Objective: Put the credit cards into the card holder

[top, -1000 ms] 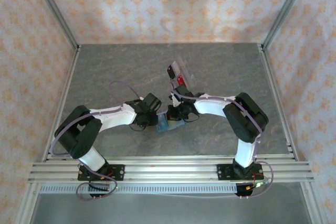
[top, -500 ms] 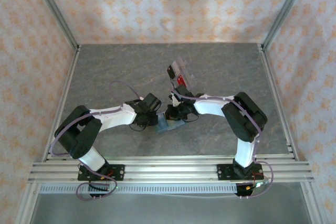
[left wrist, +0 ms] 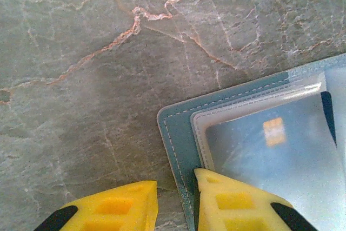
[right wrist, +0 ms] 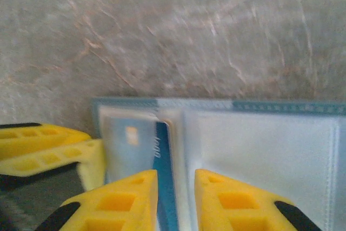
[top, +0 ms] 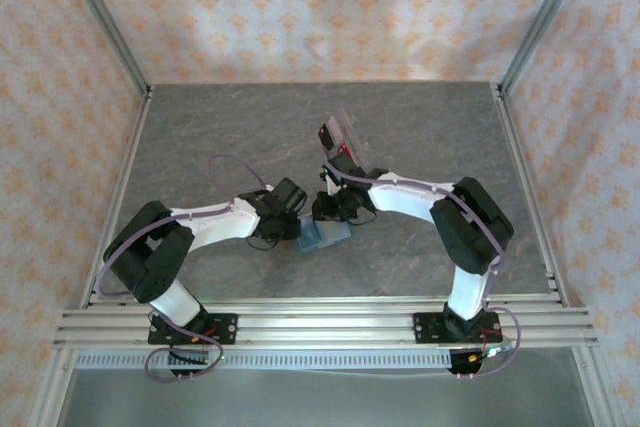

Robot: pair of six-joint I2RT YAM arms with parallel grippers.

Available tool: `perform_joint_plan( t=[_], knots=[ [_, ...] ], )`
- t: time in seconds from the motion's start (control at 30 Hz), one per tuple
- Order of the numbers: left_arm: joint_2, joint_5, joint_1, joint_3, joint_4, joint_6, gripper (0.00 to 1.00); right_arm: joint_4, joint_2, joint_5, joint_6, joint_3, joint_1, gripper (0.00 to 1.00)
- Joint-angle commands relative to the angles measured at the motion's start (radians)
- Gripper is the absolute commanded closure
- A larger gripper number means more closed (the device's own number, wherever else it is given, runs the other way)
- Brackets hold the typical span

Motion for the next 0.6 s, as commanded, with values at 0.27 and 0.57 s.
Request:
perform_joint_plan(
  t=[0.27,0.57],
  knots=[
    [0.108,-0.002,-0.005,-0.076,0.092,-0.017,0.76,-0.233,0.036,0.204,-0.144,0.126,-0.016,0.75],
    [0.117,0.001,-0.005,-0.074,0.1,-0.017,0.76,-0.222,0.069,0.235,-0.167,0.111,-0.005,0.69]
  ],
)
